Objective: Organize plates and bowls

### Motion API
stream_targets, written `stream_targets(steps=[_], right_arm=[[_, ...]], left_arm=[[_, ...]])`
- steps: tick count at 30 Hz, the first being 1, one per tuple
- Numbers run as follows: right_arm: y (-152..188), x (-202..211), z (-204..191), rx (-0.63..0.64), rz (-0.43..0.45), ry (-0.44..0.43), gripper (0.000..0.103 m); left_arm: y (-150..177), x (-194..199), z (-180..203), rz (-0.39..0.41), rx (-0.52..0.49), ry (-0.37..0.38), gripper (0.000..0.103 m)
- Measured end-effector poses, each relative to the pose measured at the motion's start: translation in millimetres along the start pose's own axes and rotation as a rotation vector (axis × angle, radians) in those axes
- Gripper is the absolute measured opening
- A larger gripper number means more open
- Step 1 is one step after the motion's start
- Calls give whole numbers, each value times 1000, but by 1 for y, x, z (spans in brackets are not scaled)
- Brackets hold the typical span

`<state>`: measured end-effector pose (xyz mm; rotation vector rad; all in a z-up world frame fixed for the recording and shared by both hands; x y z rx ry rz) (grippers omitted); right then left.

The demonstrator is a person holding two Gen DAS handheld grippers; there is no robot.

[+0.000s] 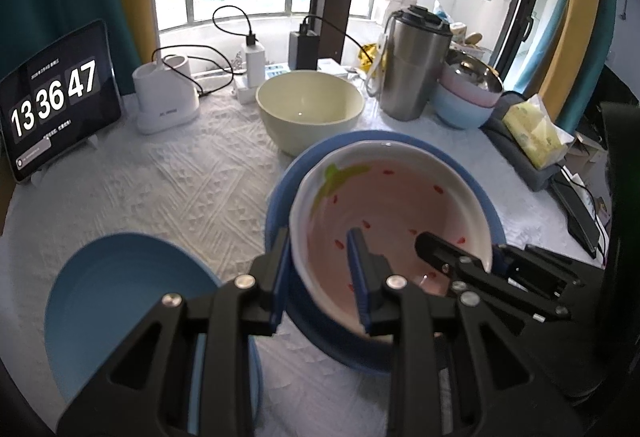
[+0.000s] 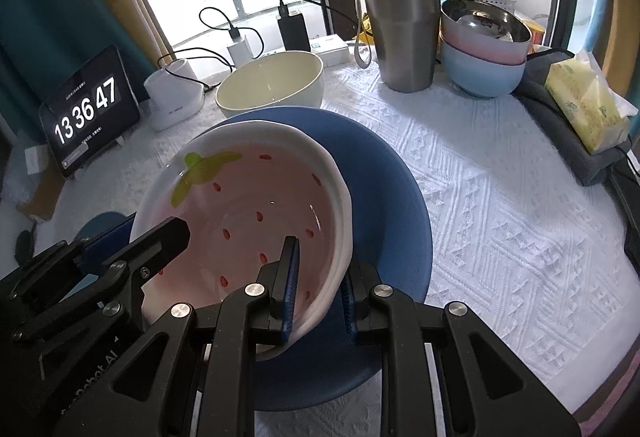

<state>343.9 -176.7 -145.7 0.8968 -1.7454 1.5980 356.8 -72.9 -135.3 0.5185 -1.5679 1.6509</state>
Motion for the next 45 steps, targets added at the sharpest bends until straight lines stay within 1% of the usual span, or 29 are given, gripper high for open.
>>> stream_targets(steps=[10, 15, 17, 19, 21, 31, 45], right_arm=[[-3, -1, 0, -10, -7, 5, 22], [-6, -1, 3, -32, -11, -21, 28], [-7, 1, 4, -34, 2, -14, 33], [-10, 7, 6, -35, 32, -25, 38], [-12, 12, 7, -35, 51, -24, 40], [-12, 22, 6, -32, 63, -33, 40], [-13, 52, 8, -40, 113, -41, 40]], left_arm=[[-2, -2, -4, -16, 28, 13, 30], [-3, -1, -5, -18, 42, 20, 30], [-5, 3, -5, 6, 37, 5, 32], [-9, 11, -6, 34, 42, -5, 35], [-13, 16, -6, 50, 43, -9, 38], [-13, 29, -2, 67, 32, -17, 38], [-16, 59, 9, 116, 9, -22, 39]])
Point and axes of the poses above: each gripper's, at about its wrist camera, not at the fingertips, and x roughly against the way its jaws point, z to its right, y to its underside, the point moved 5 cm from there along -x, roughly the way its jaws point, and after that the axes turned 2 degrees about y, right-handed, at the moved point
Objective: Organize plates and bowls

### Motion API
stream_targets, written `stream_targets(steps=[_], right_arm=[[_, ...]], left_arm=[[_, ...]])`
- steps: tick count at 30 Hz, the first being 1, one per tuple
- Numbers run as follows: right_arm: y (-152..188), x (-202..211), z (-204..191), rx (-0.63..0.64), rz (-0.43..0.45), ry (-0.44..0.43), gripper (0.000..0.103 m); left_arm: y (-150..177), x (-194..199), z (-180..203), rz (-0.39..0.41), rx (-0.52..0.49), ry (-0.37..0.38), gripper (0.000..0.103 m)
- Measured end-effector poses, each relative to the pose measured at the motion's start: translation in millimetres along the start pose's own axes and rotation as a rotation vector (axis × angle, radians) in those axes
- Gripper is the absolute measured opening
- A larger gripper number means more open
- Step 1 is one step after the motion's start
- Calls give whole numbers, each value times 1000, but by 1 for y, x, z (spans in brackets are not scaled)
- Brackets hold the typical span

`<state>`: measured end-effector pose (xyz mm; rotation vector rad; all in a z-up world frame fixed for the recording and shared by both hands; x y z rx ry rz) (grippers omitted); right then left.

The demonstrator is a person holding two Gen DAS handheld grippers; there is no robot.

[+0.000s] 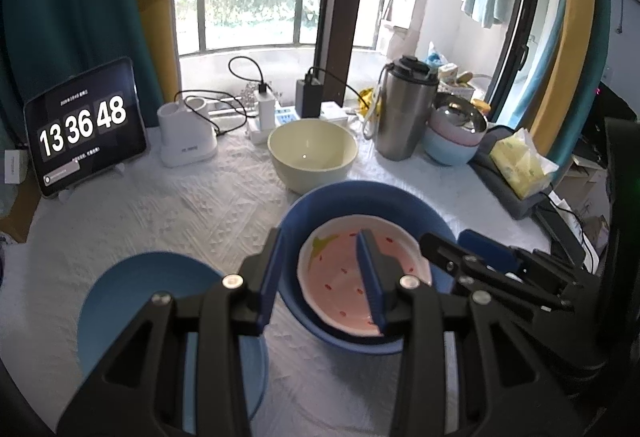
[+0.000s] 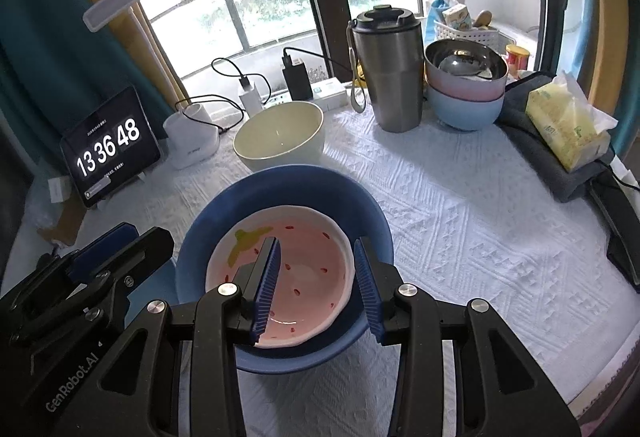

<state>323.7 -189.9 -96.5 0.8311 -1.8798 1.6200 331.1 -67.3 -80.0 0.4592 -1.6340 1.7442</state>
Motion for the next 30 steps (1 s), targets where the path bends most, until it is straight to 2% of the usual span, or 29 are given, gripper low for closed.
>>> stream_targets(steps=[17, 30], right_arm=[[-23, 17, -2, 13, 53, -24, 40], [-47, 2, 2, 41, 62, -31, 40]], left_arm=[[-26, 13, 1, 61, 8, -6, 39], [-52, 4, 2, 81, 24, -8, 39]])
Point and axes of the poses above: each gripper's, at about its wrist camera, not at the fingertips, and x roughly against the way its jaws point, z to its right, y to its underside, the point moved 5 cm from there along -x, roughly the way its jaws point, and after that the axes turned 2 degrees about y, right-handed, at the moved point
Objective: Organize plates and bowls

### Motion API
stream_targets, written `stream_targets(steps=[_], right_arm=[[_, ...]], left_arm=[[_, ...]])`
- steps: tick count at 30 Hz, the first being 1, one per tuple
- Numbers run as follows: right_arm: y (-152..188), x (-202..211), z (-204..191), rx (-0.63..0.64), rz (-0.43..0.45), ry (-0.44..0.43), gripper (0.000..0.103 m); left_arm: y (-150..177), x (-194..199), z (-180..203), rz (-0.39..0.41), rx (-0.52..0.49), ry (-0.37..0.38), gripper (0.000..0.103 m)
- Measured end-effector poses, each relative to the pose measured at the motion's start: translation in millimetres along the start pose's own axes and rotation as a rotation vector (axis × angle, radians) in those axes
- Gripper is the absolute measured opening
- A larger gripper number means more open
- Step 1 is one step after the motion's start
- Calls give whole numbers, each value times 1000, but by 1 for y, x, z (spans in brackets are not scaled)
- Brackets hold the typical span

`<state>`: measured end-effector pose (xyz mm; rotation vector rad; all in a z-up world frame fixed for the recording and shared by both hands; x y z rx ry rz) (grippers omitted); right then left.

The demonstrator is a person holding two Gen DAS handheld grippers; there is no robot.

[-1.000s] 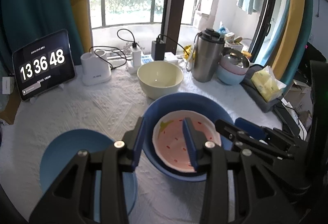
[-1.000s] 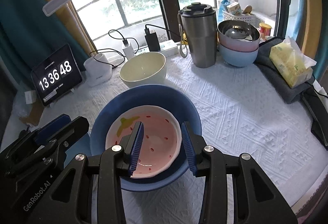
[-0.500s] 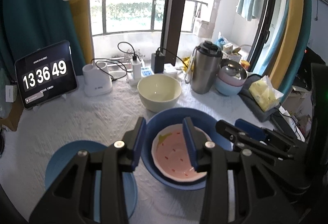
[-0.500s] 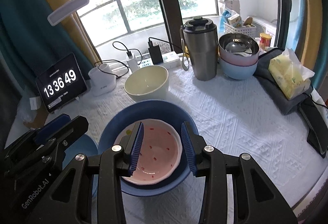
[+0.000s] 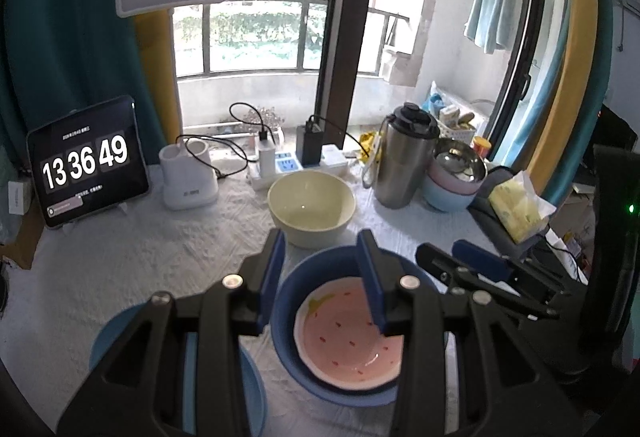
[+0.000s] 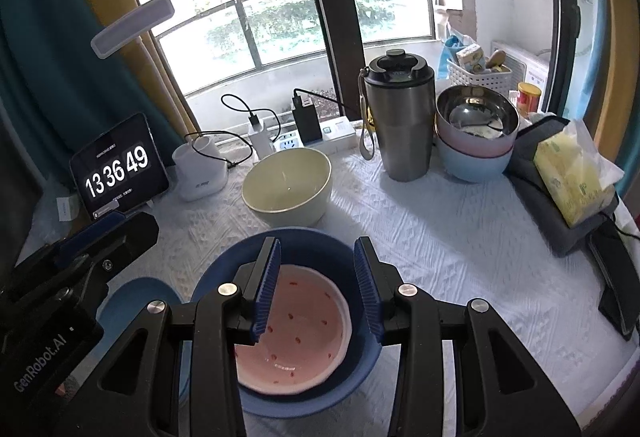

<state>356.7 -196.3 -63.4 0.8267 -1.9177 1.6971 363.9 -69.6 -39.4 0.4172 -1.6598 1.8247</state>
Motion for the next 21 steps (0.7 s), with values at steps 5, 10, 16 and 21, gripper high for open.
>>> stream_targets(steps=[5, 10, 16, 21], right_arm=[[-9, -10, 3, 8, -2, -4, 40], [-17, -22, 6, 17, -9, -9, 40], [-25, -36, 12, 25, -17, -11, 40], [-31, -49, 16, 38, -27, -11, 40]], left_arm=[[-6, -13, -2, -6, 11, -11, 39], [-12, -26, -4, -13, 20, -19, 39], [-17, -42, -4, -23, 16, -25, 39], [-21, -55, -6, -36, 21, -30, 39]])
Point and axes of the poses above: each gripper's, at about its wrist camera, not at the fingertips, and x roughly against the way its jaws point, z to its right, y to its underside, the point moved 5 cm from there along -x, roughly the way its jaws point, and after that the axes turned 2 degrees about y, right-handed, at the moved point
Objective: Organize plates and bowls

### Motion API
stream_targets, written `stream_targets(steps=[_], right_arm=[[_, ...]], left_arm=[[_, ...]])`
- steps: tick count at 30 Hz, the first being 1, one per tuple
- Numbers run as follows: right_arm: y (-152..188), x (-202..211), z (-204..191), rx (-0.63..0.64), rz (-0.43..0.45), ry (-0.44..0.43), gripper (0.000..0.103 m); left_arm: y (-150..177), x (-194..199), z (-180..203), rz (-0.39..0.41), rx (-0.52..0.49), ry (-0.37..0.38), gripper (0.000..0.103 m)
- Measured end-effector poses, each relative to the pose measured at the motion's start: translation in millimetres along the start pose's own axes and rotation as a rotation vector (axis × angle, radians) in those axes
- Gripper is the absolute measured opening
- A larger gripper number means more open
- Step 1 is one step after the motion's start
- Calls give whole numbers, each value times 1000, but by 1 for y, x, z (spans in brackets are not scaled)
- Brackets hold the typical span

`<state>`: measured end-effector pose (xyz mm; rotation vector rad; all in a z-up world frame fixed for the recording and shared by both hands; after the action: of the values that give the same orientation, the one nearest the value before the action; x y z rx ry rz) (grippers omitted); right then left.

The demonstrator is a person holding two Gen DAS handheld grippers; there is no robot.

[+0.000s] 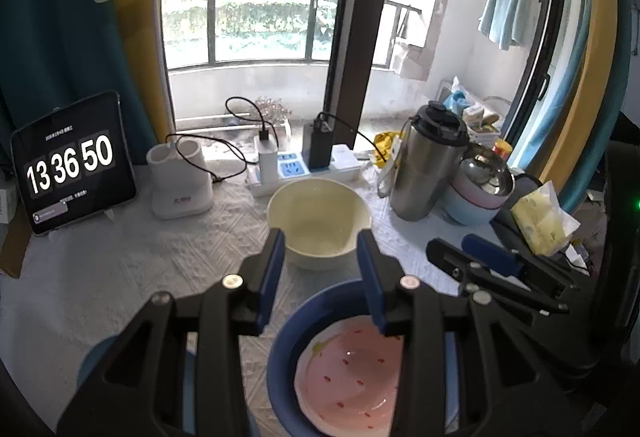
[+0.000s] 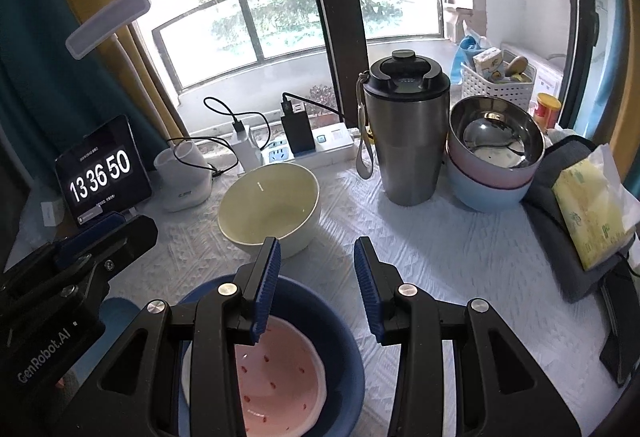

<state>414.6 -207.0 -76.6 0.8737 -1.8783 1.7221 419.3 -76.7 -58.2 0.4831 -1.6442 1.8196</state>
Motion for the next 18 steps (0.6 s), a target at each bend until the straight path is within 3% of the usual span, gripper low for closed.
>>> stream_targets(steps=[18], right_arm=[[-16, -61, 20, 35, -61, -40, 40]], left_arm=[[0, -76, -12, -122, 13, -28, 39]])
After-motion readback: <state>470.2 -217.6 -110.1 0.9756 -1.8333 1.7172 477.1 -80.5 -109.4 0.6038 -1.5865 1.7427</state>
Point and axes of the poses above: each gripper's, at about its wrist camera, not at the fingertips, and x roughly against the way its jaws point, z to its right, y to its underside, the point moved 5 cm from there along -x, roughly the way its jaws point, and after that the axes turned 2 degrees about y, right-handed, at the moved point
